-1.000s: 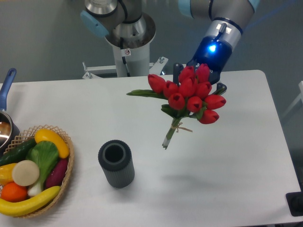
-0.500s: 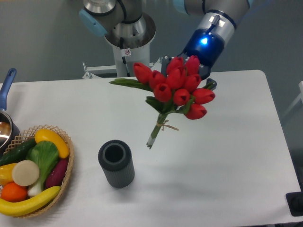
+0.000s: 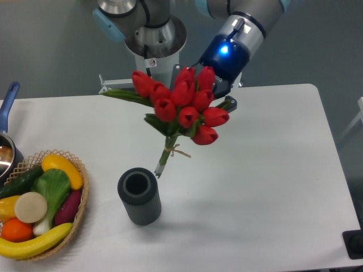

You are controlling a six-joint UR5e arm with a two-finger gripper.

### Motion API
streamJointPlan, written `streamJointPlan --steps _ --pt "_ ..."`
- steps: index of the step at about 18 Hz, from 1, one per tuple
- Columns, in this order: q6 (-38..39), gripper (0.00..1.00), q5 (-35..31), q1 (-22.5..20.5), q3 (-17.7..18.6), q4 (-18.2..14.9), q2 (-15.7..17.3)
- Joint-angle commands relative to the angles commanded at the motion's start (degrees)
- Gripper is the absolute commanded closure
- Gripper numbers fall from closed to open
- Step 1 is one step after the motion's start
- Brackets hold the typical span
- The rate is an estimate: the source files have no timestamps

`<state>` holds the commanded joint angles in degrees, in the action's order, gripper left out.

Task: Insert the flowers into the vase
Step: 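Lower the tulip stems into the black vase opening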

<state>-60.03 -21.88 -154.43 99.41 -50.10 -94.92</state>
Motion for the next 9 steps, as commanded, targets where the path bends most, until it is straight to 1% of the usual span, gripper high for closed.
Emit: streamJointPlan --steps 3,9 --pt "-0.09 0.62 -0.09 1.85 -0.35 0.09 -1.23" --pt "-0.18 0.62 -0.79 2.82 0.17 0.09 -2.55"
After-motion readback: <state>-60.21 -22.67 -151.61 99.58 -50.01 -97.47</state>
